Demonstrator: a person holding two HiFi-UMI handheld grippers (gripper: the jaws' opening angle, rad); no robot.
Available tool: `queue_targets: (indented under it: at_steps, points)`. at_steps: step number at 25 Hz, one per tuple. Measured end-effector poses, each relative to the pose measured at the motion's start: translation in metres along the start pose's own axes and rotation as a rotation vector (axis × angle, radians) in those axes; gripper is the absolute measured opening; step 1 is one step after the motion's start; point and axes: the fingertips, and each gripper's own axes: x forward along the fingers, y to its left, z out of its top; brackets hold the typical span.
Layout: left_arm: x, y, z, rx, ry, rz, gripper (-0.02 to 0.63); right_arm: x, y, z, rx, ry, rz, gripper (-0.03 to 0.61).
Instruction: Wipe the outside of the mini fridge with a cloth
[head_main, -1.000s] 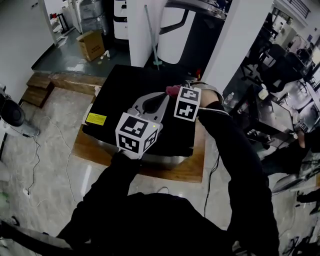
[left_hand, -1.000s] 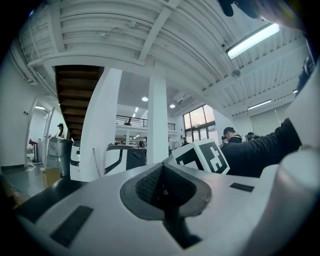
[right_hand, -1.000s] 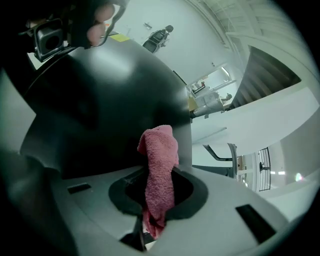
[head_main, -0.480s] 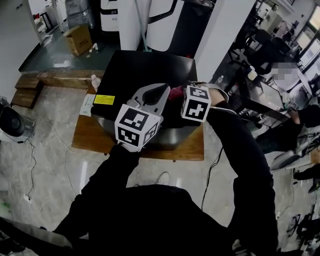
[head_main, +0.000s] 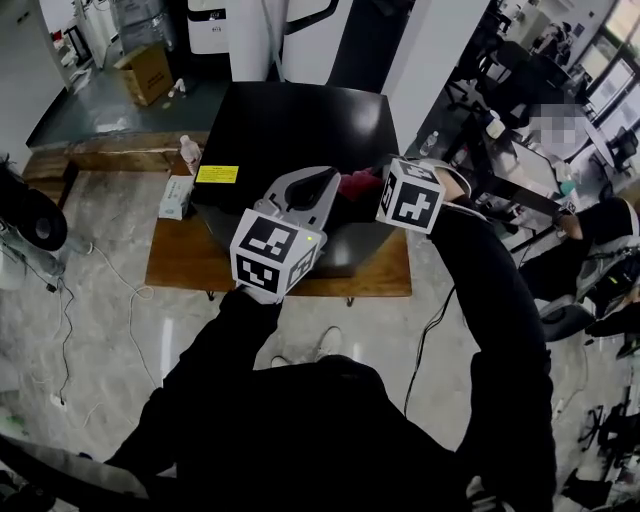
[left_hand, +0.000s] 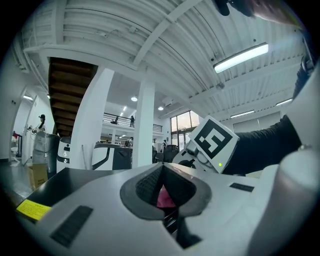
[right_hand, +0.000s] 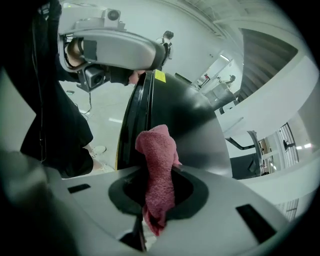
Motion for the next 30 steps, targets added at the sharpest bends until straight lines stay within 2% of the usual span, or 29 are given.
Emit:
queue_targets:
  at_steps: [3, 9, 11, 15, 18, 25, 30]
  points:
    - [-0.008, -0.004, -0.002, 0.002, 0.004, -0.009, 0.006, -0.008, 0.003, 0.001, 0.061, -0.043, -0.009, 0.066]
    - [-0.021, -0.018, 0.015, 0.013, -0.033, -0.047, 0.006, -0.051, 0.01, 0.009, 0.154, -0.198, -0.112, 0.071]
    - [-0.024, -0.027, 0.023, 0.034, -0.049, -0.05, 0.006, -0.074, 0.012, 0.012, 0.161, -0.248, -0.178, 0.072]
    - [-0.033, -0.041, 0.034, 0.063, -0.082, -0.012, 0.006, -0.116, 0.015, 0.013, 0.147, -0.319, -0.376, 0.074]
    - [-0.036, -0.054, 0.025, 0.071, -0.072, 0.003, 0.006, -0.121, 0.028, 0.008, 0.159, -0.374, -0.454, 0.074]
    - [-0.051, -0.075, -0.007, 0.055, -0.021, 0.104, 0.006, -0.104, 0.074, 0.009, 0.124, -0.46, -0.447, 0.074]
    - [-0.074, -0.07, -0.027, 0.066, 0.008, 0.166, 0.006, -0.097, 0.096, 0.031, 0.119, -0.538, -0.423, 0.075]
